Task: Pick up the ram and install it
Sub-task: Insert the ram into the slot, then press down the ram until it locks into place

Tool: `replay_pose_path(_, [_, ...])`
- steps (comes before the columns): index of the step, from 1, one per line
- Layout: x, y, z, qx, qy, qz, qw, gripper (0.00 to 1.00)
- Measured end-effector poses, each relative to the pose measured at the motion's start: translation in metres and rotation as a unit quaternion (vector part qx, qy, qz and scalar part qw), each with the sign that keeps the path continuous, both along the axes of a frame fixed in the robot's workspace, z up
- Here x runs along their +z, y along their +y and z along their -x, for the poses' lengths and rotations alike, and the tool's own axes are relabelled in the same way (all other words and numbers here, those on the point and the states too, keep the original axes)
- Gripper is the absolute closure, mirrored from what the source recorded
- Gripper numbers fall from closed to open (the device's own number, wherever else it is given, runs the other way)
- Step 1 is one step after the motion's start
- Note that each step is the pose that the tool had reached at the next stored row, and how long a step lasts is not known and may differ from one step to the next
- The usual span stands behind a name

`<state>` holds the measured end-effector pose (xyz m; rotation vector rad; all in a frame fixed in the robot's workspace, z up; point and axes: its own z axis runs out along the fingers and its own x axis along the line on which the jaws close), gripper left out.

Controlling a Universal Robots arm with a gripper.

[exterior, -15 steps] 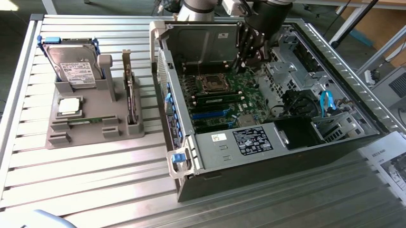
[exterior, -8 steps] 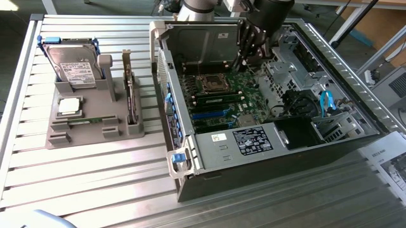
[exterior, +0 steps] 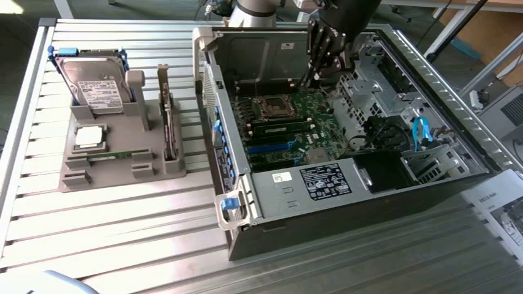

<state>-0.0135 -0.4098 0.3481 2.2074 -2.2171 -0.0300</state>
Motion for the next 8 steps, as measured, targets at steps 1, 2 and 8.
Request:
replay_pose_path(1, [0.0010, 0.0000, 0.0000, 0.000, 0.0000, 0.0000, 1.0000, 0.81])
replay_pose_path(2, [0.0020, 0.0000, 0.0000, 0.000, 0.0000, 0.0000, 1.0000, 0.81])
replay_pose_path(8, [0.0045, 0.0000, -0.0001, 0.000, 0.0000, 0.0000, 1.0000, 0.81])
